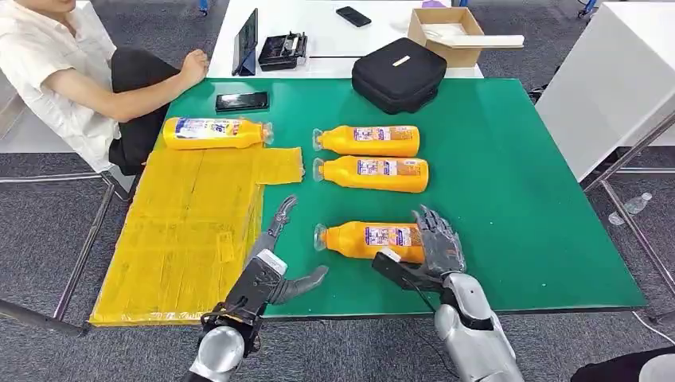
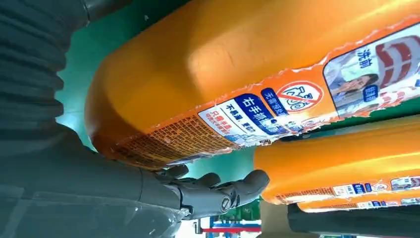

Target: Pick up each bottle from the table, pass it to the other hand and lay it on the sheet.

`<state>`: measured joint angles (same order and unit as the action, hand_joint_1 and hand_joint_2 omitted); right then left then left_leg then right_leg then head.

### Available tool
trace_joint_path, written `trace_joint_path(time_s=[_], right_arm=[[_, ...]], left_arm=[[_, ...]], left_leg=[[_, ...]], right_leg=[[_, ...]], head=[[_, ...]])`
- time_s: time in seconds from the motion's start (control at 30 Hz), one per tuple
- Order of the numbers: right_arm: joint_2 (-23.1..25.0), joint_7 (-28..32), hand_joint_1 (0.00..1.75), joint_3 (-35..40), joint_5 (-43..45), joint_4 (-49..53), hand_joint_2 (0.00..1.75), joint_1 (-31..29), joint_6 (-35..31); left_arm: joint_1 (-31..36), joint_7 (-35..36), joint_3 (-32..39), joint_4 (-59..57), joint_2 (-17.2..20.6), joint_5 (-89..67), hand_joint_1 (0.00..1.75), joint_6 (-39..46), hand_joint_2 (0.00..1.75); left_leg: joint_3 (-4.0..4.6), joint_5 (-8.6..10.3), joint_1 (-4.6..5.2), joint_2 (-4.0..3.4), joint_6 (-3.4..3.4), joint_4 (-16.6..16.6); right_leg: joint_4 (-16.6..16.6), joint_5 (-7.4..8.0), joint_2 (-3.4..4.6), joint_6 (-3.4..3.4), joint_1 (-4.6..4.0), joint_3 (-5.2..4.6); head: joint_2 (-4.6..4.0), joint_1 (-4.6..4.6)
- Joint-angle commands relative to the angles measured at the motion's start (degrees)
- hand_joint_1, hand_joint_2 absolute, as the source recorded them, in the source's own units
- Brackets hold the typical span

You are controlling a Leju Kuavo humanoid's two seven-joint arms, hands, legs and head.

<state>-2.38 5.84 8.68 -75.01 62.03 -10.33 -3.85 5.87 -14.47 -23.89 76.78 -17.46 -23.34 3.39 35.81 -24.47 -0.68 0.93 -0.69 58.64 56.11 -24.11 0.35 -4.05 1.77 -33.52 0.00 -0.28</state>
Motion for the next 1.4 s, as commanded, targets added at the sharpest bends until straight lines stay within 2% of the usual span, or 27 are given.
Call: trace_joint_path(time_s=[0.03,0.23,0.27,0.33,0.67,1.07,1.17,1.27,1.33,1.4], right_arm=[[-1.83,2.0,1.75,-1.55,4.1,-10.64,1.75,-1.94,3.53],[-4.43,5.59,1.75,-2.89,11.36,-11.0,1.75,0.33,6.81],[-4.75,5.76,1.75,-2.32,12.32,-10.98,1.75,0.56,6.98],[-4.91,6.3,1.75,-1.94,14.3,-10.74,1.75,0.89,7.27],[-5.23,6.57,1.75,-1.74,16.67,-10.07,1.75,1.3,7.88],[-5.85,8.03,1.75,-1.85,21.07,-8.32,1.75,3.07,8.01],[-5.46,8.8,1.75,-2.21,22.59,-6.61,1.75,4.0,7.83],[-2.65,10.23,1.75,-4.55,26.57,2.45,1.75,7.8,6.61],[-0.74,11.13,1.75,-5.0,28.8,7.73,1.75,8.92,7.38],[0.25,11.59,1.75,-4.77,30.0,9.36,1.75,8.35,7.8]], left_arm=[[2.36,-0.43,-1.07,-4.12,-2.54,-0.02,0.0,0.03,1.75],[2.49,-1.32,-1.33,-4.71,-2.54,0.37,0.0,-0.51,1.75],[2.52,-1.43,-1.38,-4.85,-2.54,0.43,0.0,-0.61,1.75],[2.61,-1.51,-1.36,-5.0,-2.54,0.49,0.0,-0.69,1.75],[2.73,-1.75,-1.48,-5.02,-2.54,0.59,0.0,-0.76,1.75],[3.17,-2.32,-1.89,-5.25,-2.54,1.5,0.0,-0.63,1.75],[3.02,-2.88,-1.7,-4.92,-2.54,3.11,0.0,0.47,1.75],[2.2,-1.34,-0.9,-4.15,-2.54,7.99,0.0,3.71,1.75],[1.82,1.79,0.06,-5.95,-2.54,18.06,0.0,3.08,1.75],[1.86,1.06,0.81,-8.89,-2.54,21.72,0.0,3.54,1.75]], left_leg=[[-0.28,-0.05,-0.07,0.08,-0.02,-0.04],[-0.45,0.03,-0.06,0.28,-0.04,-0.08],[-0.49,-0.03,-0.09,0.3,-0.03,-0.01],[-0.55,-0.12,-0.08,0.18,-0.08,-0.02],[-0.77,-0.16,-0.07,0.23,-0.08,-0.02],[-0.89,-0.13,-0.07,0.25,-0.07,-0.03],[-0.89,-0.12,-0.07,0.27,-0.08,-0.03],[-0.9,-0.14,-0.07,0.22,-0.07,-0.03],[-0.89,-0.15,-0.08,0.19,-0.05,-0.03],[-0.87,-0.15,-0.04,0.08,-0.05,-0.05]], right_leg=[[-0.13,-0.07,-0.21,0.27,-0.13,0.39],[-0.23,-0.05,-0.51,0.27,-0.12,0.56],[-0.16,-0.08,-0.44,0.18,-0.13,0.12],[-0.2,-0.09,-0.27,0.13,-0.11,0.05],[-0.19,-0.15,-0.36,0.18,-0.12,0.46],[-0.21,-0.13,-0.36,0.17,-0.12,0.39],[-0.2,-0.13,-0.39,0.18,-0.12,0.4],[-0.19,-0.14,-0.35,0.22,-0.12,0.39],[-0.17,-0.15,-0.34,0.23,-0.13,0.38],[-0.15,-0.11,-0.18,0.18,-0.09,0.4]], head=[[0.0,0.0],[0.0,0.02],[0.0,0.0],[0.0,0.0],[0.0,0.0],[0.0,0.0],[0.0,0.0],[0.0,0.0],[0.0,0.0],[0.0,0.0]])
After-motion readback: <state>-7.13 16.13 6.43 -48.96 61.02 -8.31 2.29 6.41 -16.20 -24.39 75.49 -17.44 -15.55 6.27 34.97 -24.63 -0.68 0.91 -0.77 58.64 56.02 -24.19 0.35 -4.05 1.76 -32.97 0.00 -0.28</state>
